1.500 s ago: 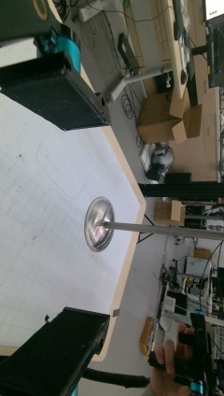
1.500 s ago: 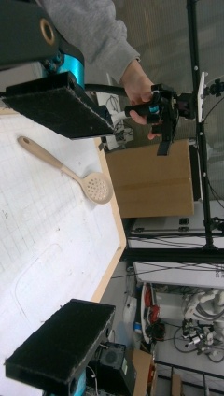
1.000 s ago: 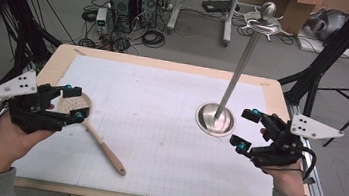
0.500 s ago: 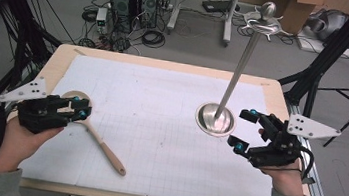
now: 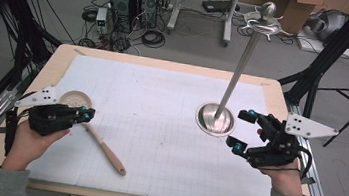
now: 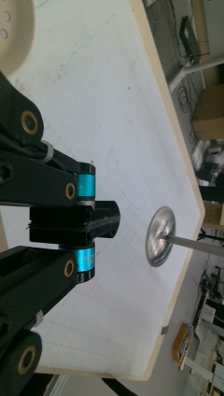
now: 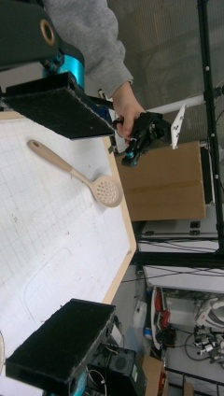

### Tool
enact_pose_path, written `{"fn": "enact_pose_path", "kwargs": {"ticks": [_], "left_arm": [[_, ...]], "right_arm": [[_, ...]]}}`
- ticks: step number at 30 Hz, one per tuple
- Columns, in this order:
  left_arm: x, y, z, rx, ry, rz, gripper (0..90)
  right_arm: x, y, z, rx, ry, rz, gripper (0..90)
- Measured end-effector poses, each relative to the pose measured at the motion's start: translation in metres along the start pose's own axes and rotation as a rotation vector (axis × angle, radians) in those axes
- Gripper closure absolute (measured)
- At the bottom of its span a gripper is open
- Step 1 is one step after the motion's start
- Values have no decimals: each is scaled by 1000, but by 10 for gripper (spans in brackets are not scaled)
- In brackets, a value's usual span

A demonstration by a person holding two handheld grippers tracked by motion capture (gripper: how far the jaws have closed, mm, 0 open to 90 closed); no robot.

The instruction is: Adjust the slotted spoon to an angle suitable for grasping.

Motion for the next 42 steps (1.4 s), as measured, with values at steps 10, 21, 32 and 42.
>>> {"fn": "enact_pose_path", "kwargs": {"ticks": [10, 21, 32, 42], "left_arm": [[39, -9, -19, -15, -93, 35, 896], [60, -16, -32, -44, -168, 22, 896], [70, -21, -43, -56, -259, 18, 896], [76, -26, -50, -71, -312, 6, 896]], "right_arm": [[1, 1, -1, -2, -8, -1, 111], [3, 2, -4, -4, -15, -4, 111], [5, 2, -7, -8, -26, -10, 111], [6, 1, -10, -11, -34, -7, 111]]}}
Point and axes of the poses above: each handheld gripper's, and its own axes: z roughly backward along the jaws, x roughly out of its underside, y roughly to its right, the point moved 3 cm from there along -z, roughly forward along the jaws, and after that the axes turned 13 degrees about -z, right-handed, at the moved point
